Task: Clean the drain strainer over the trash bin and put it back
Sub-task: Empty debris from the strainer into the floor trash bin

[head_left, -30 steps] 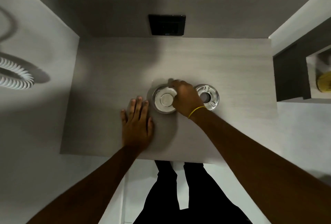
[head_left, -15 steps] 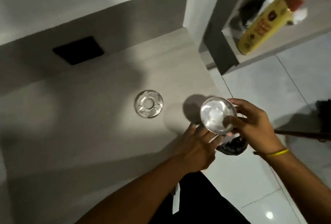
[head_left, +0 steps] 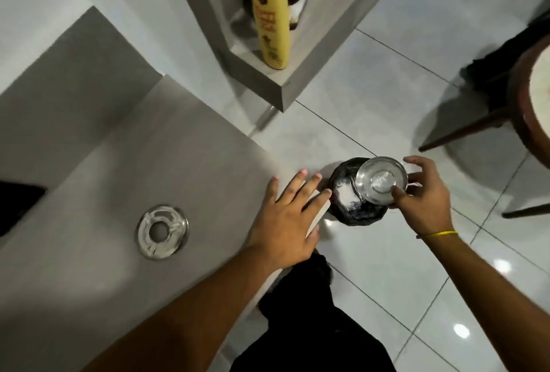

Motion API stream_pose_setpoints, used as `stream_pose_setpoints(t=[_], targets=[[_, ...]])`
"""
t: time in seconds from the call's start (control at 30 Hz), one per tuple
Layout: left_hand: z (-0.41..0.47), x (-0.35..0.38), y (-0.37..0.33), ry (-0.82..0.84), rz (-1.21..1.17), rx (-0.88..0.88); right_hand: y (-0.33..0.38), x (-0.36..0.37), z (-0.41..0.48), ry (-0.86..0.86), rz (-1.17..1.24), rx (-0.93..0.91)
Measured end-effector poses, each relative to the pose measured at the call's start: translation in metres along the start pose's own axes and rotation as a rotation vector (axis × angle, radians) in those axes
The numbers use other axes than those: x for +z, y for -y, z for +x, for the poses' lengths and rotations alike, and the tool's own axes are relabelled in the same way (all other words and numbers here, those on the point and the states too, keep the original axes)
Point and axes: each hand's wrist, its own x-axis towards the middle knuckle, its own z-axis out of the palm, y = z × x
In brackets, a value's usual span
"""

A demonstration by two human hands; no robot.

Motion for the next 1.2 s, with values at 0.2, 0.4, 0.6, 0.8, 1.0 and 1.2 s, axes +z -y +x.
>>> stream_pose_setpoints(t=[0.2, 0.4, 0.6, 0.8, 1.0, 1.2], targets=[[0.000, 0.006, -0.002, -0.045, -0.027, -0.006, -0.085, 0.051, 0.053, 0.154, -0.579, -0.350], [0.000, 0.009, -0.002, -0.042, -0.028, -0.010, -0.178, 0.100, 0.105, 0.356, -0.944, -0.474], [0.002, 0.013, -0.002, -0.054, -0.014, -0.012, -0.201, 0.128, 0.122, 0.417, -1.131, -0.575], [0.001, 0.014, -0.003, -0.063, -0.012, -0.018, -0.222, 0.134, 0.133, 0.517, -1.238, -0.543], [0.002, 0.014, -0.005, -0.042, 0.000, -0.023, -0.218, 0.131, 0.134, 0.582, -1.311, -0.518], [0.003, 0.013, -0.004, -0.046, -0.009, -0.021, -0.226, 0.138, 0.136, 0.616, -1.313, -0.547]])
